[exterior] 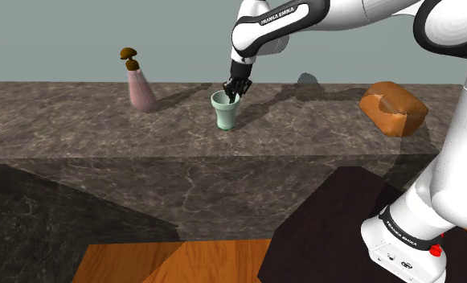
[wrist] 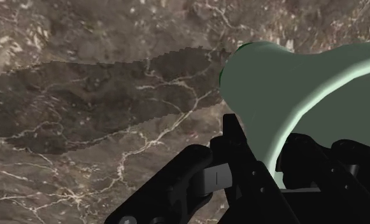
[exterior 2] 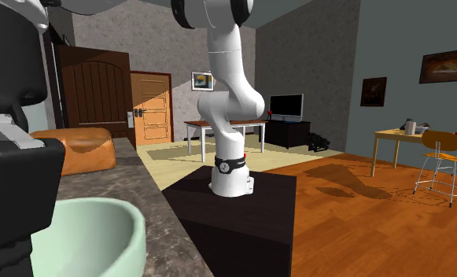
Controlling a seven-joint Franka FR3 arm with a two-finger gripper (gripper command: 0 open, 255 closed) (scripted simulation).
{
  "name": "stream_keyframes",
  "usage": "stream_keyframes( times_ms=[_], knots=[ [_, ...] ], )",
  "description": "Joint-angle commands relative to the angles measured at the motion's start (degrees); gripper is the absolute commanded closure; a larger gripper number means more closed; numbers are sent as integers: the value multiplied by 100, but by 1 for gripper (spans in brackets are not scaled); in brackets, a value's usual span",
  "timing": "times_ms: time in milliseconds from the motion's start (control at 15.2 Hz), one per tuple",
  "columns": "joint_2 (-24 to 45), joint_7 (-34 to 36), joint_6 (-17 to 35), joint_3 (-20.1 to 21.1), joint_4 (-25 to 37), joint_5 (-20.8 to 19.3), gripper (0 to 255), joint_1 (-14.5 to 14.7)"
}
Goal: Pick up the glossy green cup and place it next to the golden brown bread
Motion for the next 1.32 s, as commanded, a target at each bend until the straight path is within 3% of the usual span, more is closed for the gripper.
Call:
stream_keyframes(
  times_ms=[0, 1254],
  knots=[
    [-62, 18, -126, -4, 66, -11, 255, -2],
    [-373, 211, -1457, -26, 1098, -101, 255, -13]
  ],
)
